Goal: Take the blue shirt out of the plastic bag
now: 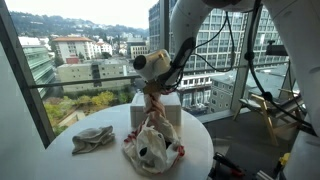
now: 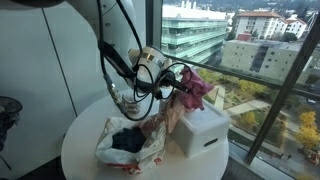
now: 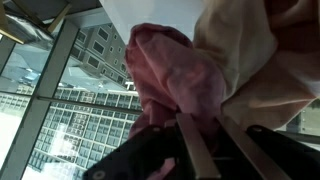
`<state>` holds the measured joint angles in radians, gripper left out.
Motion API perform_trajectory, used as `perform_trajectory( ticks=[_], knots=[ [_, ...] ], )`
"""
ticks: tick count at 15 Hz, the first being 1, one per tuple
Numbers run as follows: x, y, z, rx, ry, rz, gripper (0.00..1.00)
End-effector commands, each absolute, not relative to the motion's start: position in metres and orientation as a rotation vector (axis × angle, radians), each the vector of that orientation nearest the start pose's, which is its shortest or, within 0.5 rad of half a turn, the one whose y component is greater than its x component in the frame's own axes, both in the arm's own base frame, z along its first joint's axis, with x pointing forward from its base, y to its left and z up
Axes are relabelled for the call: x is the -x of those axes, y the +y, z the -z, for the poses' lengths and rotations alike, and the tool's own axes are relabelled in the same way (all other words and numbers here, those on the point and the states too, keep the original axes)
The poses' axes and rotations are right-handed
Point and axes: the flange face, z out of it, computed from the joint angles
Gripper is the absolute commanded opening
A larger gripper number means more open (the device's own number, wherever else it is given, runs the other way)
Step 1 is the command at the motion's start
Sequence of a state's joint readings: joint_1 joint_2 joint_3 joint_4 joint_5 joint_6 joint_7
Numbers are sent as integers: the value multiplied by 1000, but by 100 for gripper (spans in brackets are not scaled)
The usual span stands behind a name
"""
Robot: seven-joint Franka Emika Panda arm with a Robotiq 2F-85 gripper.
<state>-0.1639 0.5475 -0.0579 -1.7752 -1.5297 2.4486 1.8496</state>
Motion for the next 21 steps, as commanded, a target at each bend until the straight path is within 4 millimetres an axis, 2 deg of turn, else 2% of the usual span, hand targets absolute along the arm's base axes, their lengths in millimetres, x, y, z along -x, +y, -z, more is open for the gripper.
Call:
perform_trajectory(
  ticks=[1, 4, 8, 10, 13, 17, 19, 21],
  knots=[
    [-675, -162, -242, -2149, -934, -973, 45],
    [-664, -151, -237, -2262, -933, -930, 66],
    [-646, -132, -250, -2338, -880, -932, 97],
    [-627, -122, -256, -2375, -873, -899, 100],
    [-584, -103, -259, -2499, -852, -747, 100],
    [-526, -65, -252, -2697, -780, -547, 100],
    [-501, -49, -234, -2781, -722, -424, 100],
    [-480, -37, -206, -2838, -652, -269, 100]
  ],
)
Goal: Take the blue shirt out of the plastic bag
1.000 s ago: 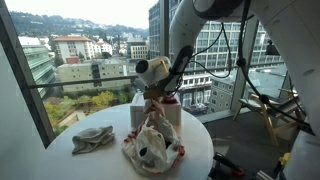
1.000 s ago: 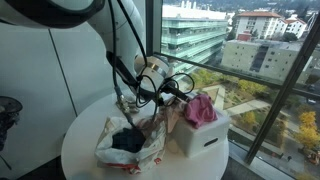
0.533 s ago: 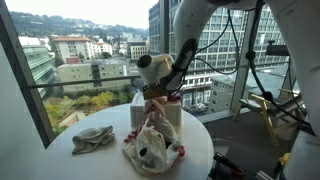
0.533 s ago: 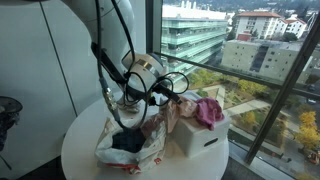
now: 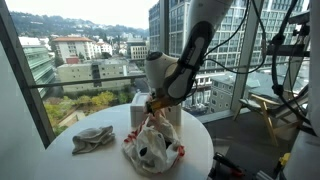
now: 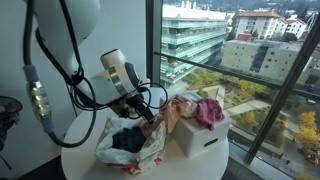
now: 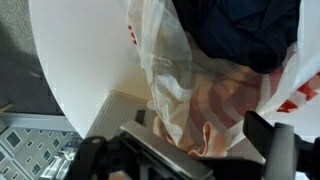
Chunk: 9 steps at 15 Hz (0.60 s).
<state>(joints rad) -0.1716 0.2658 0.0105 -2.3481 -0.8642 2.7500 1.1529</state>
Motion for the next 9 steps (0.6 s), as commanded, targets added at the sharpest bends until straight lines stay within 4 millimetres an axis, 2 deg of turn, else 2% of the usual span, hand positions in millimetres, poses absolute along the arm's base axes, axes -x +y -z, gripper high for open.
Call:
perform_trajectory(
  ticks=[1, 3, 5, 6, 9],
  knots=[
    [-470, -29, -190, 3261, 698, 226, 100],
    [-451, -10, -169, 3258, 570, 86, 100],
    [-441, 9, -157, 3254, 409, -12, 100],
    [-438, 16, -152, 3250, 328, -55, 100],
    [-447, 24, -151, 3273, 181, -63, 100]
  ],
)
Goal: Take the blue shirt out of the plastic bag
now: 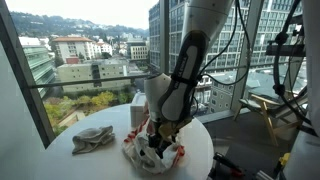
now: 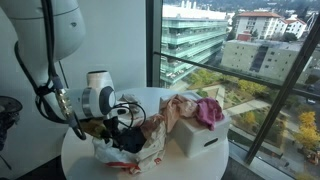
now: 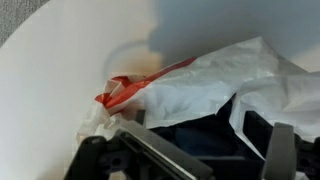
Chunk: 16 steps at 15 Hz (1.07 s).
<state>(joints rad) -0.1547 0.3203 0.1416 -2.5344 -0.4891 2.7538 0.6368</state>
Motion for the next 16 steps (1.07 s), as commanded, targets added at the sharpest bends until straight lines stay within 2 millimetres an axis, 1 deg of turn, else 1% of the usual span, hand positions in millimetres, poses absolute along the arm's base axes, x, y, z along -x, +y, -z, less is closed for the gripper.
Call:
perform_trajectory(
  ticks=[1, 5, 7, 9, 13, 15, 16],
  knots=[
    [-451, 22, -149, 3292, 149, -57, 100],
    [-463, 5, -135, 3353, 86, -48, 100],
    [-470, 0, -127, 3368, 69, -53, 100],
    [-479, 2, -120, 3367, 38, -34, 100],
    [-500, 15, -114, 3361, -17, 44, 100],
    [-505, 18, -108, 3342, -15, 34, 100],
    [-507, 17, -103, 3338, -7, 25, 100]
  ],
)
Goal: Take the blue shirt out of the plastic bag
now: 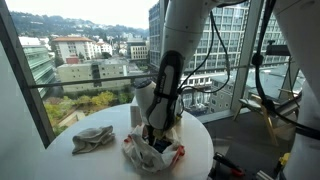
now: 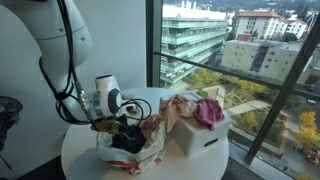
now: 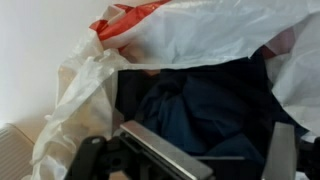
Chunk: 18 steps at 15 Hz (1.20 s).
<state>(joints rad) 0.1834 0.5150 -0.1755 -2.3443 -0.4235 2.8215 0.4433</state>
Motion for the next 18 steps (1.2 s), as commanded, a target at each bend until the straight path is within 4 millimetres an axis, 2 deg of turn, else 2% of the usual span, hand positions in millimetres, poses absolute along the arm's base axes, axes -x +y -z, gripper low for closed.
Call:
perform_trajectory(
  ticks=[1, 7, 8, 9, 13, 16, 18],
  knots=[
    [-508, 14, -97, 3339, -1, 10, 100],
    [-514, -1, -70, 3384, 12, 33, 100],
    [-514, -2, -67, 3386, 19, 34, 94],
    [-515, -2, -65, 3386, 20, 29, 74],
    [-517, -2, -63, 3375, 59, 16, 42],
    [-517, -3, -68, 3355, 100, 10, 21],
    [-516, -4, -71, 3344, 125, 6, 15]
  ],
)
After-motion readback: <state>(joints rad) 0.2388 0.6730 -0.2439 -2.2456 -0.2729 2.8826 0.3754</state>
